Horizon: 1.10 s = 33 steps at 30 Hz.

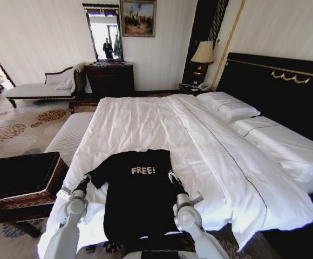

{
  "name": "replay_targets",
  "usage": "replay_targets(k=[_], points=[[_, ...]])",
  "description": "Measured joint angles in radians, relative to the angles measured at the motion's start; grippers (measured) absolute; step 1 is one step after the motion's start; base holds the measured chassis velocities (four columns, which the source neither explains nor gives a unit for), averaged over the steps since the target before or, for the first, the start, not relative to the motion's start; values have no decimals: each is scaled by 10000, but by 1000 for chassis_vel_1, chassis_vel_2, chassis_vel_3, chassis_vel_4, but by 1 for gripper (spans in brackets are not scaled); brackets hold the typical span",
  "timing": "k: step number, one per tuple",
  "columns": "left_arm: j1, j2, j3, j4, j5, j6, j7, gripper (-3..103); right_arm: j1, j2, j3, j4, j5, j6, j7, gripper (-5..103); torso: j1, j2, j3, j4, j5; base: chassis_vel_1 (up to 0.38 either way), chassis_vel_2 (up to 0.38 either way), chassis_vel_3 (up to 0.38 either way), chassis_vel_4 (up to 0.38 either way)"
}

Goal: Fold the clothes on the bed and place them into the basket.

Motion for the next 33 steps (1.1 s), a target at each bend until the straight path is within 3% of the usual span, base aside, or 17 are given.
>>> replay_targets(k=[2,8,11,17,24,33], points=[[-45,0,29,30,-3,5,6,1,39,4,-15,-32,0,-6,14,100,1,0,0,0,0,0,0,0,0],[-57,-55,94,-201,-183,29,68,0,87,-16,-23,-110,2,-14,23,100,1,0,0,0,-2,0,0,0,0],[59,-96,255,-1209,-551,119,482,0,134,-63,-31,-152,57,-21,29,100,1,0,0,-3,2,0,0,0,0],[262,-206,960,-2260,-747,207,640,0,408,-92,-289,-355,134,-99,31,100,0,-1,0,3,3,0,0,0,0],[25,-548,2120,-1950,-169,107,827,0,391,-88,-265,-406,133,-110,23,100,0,0,0,-1,1,0,0,0,0],[-794,-1073,2662,-1161,-161,56,831,0,334,-90,-218,-422,97,-110,2,100,1,0,0,-2,1,0,0,0,0]])
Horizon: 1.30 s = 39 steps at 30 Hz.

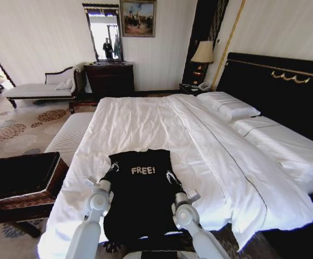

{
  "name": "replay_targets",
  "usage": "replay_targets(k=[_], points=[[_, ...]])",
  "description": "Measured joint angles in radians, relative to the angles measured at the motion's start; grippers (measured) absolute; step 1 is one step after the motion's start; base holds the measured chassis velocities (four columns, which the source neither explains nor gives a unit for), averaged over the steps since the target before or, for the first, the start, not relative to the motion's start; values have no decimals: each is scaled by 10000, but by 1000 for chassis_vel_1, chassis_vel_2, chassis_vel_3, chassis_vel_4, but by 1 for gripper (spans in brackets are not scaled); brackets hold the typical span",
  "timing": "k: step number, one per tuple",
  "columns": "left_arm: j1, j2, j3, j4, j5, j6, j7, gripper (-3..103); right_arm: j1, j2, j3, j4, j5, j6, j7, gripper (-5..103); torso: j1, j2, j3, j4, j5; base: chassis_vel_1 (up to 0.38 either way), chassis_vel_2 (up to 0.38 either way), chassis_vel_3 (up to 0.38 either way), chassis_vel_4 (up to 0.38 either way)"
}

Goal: Fold the clothes on the bed and place them into the basket.

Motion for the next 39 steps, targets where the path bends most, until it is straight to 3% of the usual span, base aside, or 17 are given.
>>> replay_targets(k=[9,14,17,20,21,24,26,27,28,30,31,33,36,39], points=[[-488,-561,273,1037,494,-116,18,-3,81,-52,-8,-29,-39,0,-55,100,0,0,0,2,-1,0,0,0,0],[-302,-709,273,574,168,-121,232,19,138,-166,-4,-124,-38,67,-191,100,0,0,0,1,0,0,0,0,0],[-154,-730,182,242,-36,-121,371,24,208,-207,7,-140,-33,76,-206,100,0,0,0,1,1,0,0,0,0],[195,-740,-162,-192,-130,-122,373,40,664,-416,16,-266,63,53,-297,100,-1,0,-2,0,-1,0,0,0,0],[195,-740,-162,-192,-130,-122,373,40,664,-416,16,-266,63,53,-297,100,-1,0,-2,0,-1,0,0,0,0],[543,-558,-633,-173,285,-210,-151,56,1546,-878,-63,-830,293,-170,-652,100,0,0,-1,6,0,0,0,0,0],[598,-412,-723,-17,517,-230,-310,56,1800,-1088,-68,-1063,408,-252,-843,100,0,0,-1,11,3,0,0,0,0],[626,-203,-759,187,681,-232,-464,61,2010,-1449,-32,-1324,609,-322,-1154,100,0,0,0,10,-1,0,0,0,0],[697,-58,-802,252,721,-227,-520,67,2202,-1691,-35,-1542,774,-366,-1417,100,1,-1,0,-10,-6,0,0,0,0],[1040,232,-1073,189,746,-216,-555,78,2816,-2010,-240,-2260,1075,-521,-2128,100,0,0,0,-5,-9,0,0,0,0],[1040,232,-1073,189,746,-216,-555,78,2816,-2010,-240,-2260,1075,-521,-2128,100,0,0,0,-5,-9,0,0,0,0],[1461,449,-1538,-152,688,-204,-553,84,3520,-2012,-650,-3246,1243,-629,-2887,100,0,0,1,5,5,0,0,0,0],[1881,600,-2050,-682,641,-182,-553,97,4415,-1697,-1196,-4342,1307,-703,-3651,100,0,0,0,9,-2,0,0,0,0],[2090,668,-2273,-1006,705,-167,-550,99,4935,-1434,-1518,-4925,1316,-731,-4028,100,0,0,1,6,-2,0,0,0,0]])
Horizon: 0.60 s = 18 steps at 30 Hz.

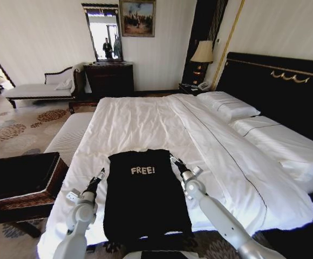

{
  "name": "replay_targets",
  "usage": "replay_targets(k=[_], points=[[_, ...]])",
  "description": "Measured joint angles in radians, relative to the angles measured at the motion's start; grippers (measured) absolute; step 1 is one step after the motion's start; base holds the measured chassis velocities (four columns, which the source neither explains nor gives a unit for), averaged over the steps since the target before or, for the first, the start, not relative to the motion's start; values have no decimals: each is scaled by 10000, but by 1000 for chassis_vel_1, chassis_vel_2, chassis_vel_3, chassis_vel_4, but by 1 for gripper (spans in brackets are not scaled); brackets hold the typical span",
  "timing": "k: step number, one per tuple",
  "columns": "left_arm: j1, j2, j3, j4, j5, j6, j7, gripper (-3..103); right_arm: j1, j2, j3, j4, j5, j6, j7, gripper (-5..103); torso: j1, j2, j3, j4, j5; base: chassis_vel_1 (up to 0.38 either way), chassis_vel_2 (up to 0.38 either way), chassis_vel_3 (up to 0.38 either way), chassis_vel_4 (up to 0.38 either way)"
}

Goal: Fold the clothes on the bed and place them into the basket.

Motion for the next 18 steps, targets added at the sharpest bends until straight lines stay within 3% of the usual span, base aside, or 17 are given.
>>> replay_targets(k=[8,18], points=[[432,111,-319,-697,216,41,-74,100,1417,891,-462,-2072,-248,139,-303,100,0,0,0,-3,-1,0,0,0,0],[674,215,-274,-1423,568,62,-152,100,1899,1259,-284,-3526,-587,136,-262,100,0,0,-1,-5,1,0,0,0,0]])
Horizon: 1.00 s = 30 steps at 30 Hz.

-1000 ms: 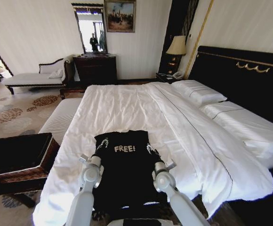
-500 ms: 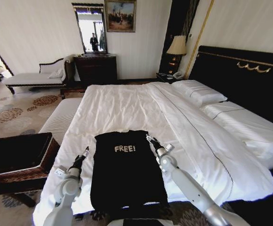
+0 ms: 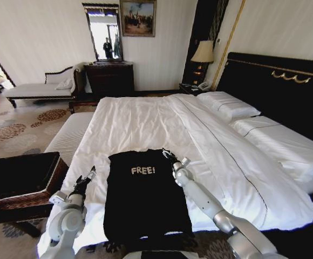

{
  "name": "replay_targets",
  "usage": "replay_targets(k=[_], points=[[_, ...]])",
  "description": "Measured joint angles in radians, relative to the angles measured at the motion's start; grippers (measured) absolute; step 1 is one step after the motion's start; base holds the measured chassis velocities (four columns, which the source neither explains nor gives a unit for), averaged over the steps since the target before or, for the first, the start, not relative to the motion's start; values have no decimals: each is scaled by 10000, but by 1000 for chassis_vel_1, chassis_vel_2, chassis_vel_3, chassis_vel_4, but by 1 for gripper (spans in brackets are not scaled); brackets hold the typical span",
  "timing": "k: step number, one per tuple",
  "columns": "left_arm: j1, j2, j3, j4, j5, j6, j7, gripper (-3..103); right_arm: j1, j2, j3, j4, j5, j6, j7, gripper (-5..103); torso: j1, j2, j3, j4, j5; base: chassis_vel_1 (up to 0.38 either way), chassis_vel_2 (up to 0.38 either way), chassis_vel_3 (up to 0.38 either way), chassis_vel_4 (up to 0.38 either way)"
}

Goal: Fold the clothes on the bed and place them into the basket.

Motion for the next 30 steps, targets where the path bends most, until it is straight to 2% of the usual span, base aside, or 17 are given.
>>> replay_targets(k=[3,4,6,9,11,12,13,15,17,20,25,28,30], points=[[36,-1,24,-70,0,17,-38,100,54,63,52,-185,-37,-1,-166,100,0,0,0,0,0,0,0,0,0],[64,-8,35,-107,0,26,-52,100,92,100,77,-289,-58,-1,-225,103,0,0,0,0,0,0,0,0,0],[83,-11,38,-130,0,29,-59,100,118,139,101,-360,-65,-1,-249,94,-1,0,0,0,1,0,0,0,0],[80,0,36,-124,0,32,-74,100,123,166,118,-372,-65,2,-250,89,0,0,0,1,0,0,0,0,0],[54,17,33,-68,-2,32,-88,100,122,191,133,-380,-74,13,-250,79,0,0,0,1,0,0,0,0,0],[46,18,33,-54,-3,32,-90,100,122,199,139,-385,-82,18,-247,79,0,1,0,1,0,0,0,0,0],[27,18,36,-16,-5,32,-96,100,122,208,147,-398,-110,24,-237,68,0,0,0,1,1,0,0,0,0],[19,16,40,1,-7,31,-98,100,122,209,151,-402,-133,27,-231,68,-1,0,0,1,0,0,0,0,0],[7,13,57,36,-9,32,-100,100,119,213,164,-410,-176,38,-221,57,0,0,0,1,0,0,0,0,0],[-18,12,72,100,-12,32,-102,100,113,217,173,-430,-253,69,-212,51,0,0,0,1,1,0,0,0,0],[-104,29,80,324,-32,28,-104,100,94,215,182,-465,-465,171,-195,24,-2,0,0,1,0,0,0,0,0],[-124,34,89,353,-47,23,-105,100,94,216,188,-486,-547,187,-190,19,-2,1,0,1,0,0,0,0,0],[-154,41,111,391,-58,22,-104,100,99,225,199,-513,-668,224,-175,8,-2,0,0,1,0,0,0,0,0]])
